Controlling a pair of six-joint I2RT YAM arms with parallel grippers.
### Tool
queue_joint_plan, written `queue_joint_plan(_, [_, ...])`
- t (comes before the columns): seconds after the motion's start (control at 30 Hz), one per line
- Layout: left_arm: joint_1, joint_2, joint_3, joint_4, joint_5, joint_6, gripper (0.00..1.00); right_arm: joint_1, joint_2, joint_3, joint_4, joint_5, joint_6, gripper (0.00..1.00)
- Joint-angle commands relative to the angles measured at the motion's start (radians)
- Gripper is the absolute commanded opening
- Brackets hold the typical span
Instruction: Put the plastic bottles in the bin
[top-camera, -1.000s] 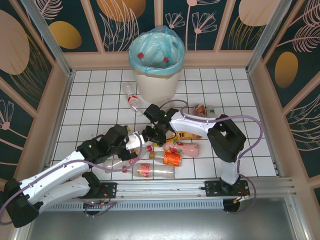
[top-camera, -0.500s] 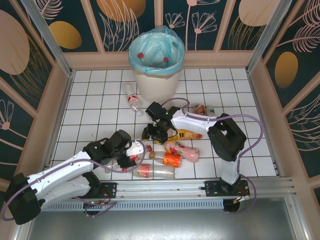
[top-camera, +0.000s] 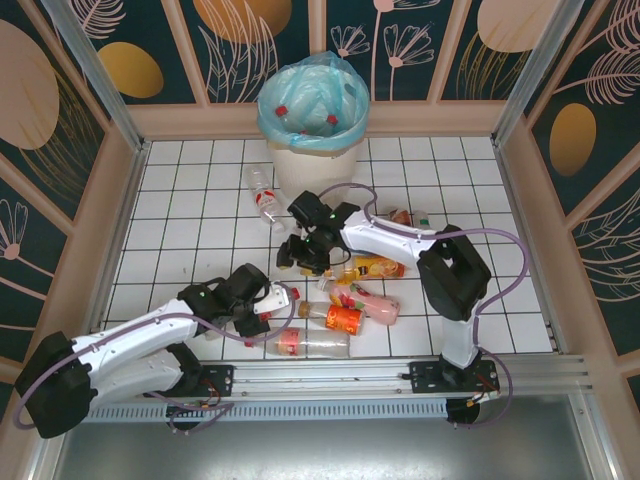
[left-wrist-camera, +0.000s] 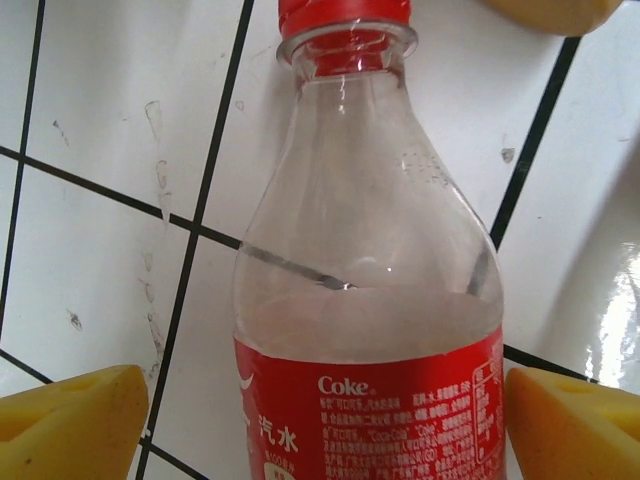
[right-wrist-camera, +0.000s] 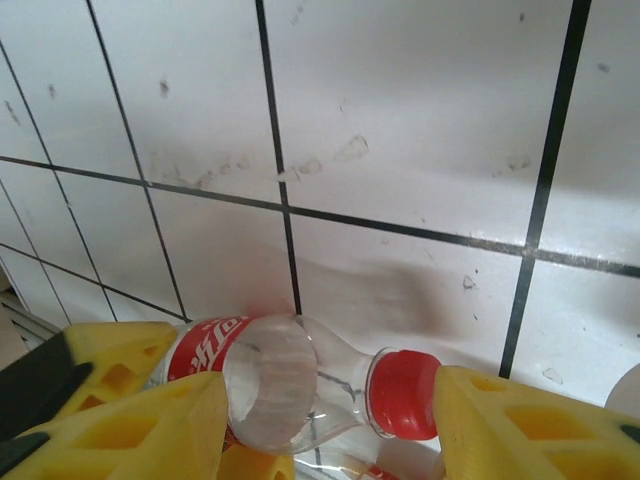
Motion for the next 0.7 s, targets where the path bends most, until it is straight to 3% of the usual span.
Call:
queue_joint_plan(0.0, [0.005,0.006,-0.027,0.019,-0.052,-0.024,0.89,-0.017,0.001,0.043,-0.044,0.037,-0.039,0.57])
queue_joint_plan(0.3, [0.047,0.062,-0.036,0.037,-0.051,-0.028,0.76,-0.043,-0.037,0.045,-0.035,0.063,-0.069,0.57])
queue_joint_plan(0.47, [0.087,0.098,-0.003,0.052,-0.05,-0.028,0.57,-0.043,-0.052,0.041,-0.03,0.055,-0.088,0.57])
queue_joint_plan(0.67, [0.131,0.023,0.01,0.096,-0.074,-0.031,0.47,-0.043,-0.109,0.026,-0.01,0.102,-0.139,0.57])
